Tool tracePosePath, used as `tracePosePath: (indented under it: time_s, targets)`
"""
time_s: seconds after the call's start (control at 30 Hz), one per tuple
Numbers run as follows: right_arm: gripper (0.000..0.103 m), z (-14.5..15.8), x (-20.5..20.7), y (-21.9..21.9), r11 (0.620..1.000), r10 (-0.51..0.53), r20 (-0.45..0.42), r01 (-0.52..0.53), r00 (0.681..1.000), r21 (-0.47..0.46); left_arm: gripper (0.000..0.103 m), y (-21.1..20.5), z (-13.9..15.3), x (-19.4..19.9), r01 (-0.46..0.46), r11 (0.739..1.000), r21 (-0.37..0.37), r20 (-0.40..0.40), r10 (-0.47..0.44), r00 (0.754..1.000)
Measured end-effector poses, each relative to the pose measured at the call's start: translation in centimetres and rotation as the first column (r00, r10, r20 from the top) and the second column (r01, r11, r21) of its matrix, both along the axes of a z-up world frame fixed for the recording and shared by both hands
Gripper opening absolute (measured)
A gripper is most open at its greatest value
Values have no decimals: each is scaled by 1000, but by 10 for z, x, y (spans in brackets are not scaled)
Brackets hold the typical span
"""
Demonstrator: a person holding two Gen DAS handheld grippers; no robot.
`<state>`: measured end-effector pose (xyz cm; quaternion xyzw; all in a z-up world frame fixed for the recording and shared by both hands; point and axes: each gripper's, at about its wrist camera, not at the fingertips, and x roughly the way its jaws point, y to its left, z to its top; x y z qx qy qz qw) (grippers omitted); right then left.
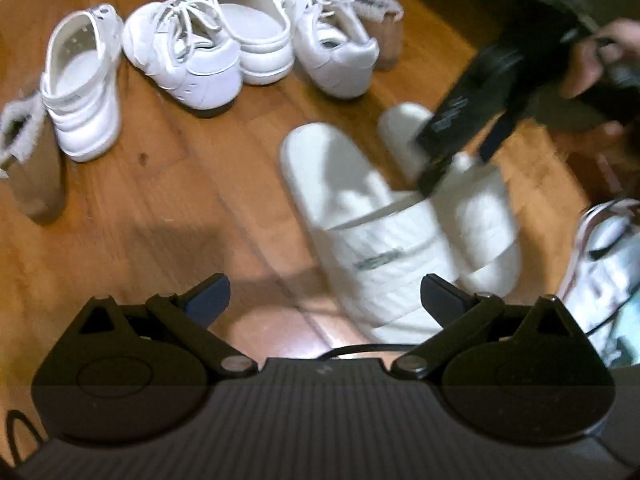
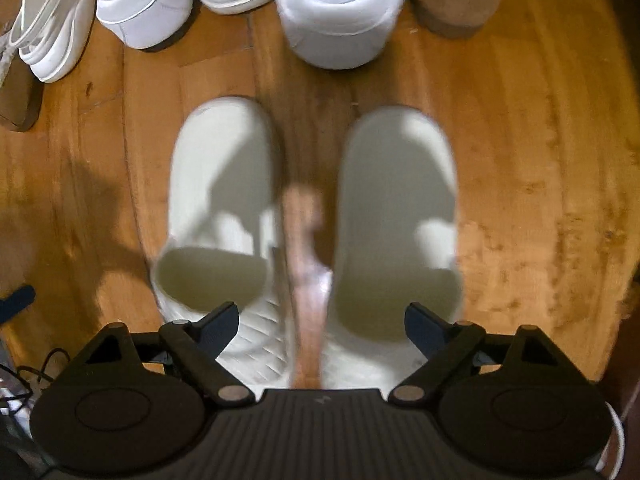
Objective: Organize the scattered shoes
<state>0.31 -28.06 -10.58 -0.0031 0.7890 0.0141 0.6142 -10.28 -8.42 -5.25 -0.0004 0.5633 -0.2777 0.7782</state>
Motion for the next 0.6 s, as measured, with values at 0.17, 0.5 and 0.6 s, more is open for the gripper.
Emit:
tracePosePath:
  time_s: [0.17, 0.5, 0.6]
  targets:
    - [91, -36, 12, 11, 1000, 17, -121, -19, 992, -18, 103, 15, -8, 9, -106, 968, -227, -124, 79, 989]
    - [45, -71, 4, 20, 994, 49, -238, -70, 970, -80, 103, -9, -22, -6, -89, 995, 39, 17, 88, 996]
    - [20, -65, -4, 25, 985, 132, -239, -155, 962, -79, 103, -7, -28, -4, -81, 997, 4, -19, 81, 997]
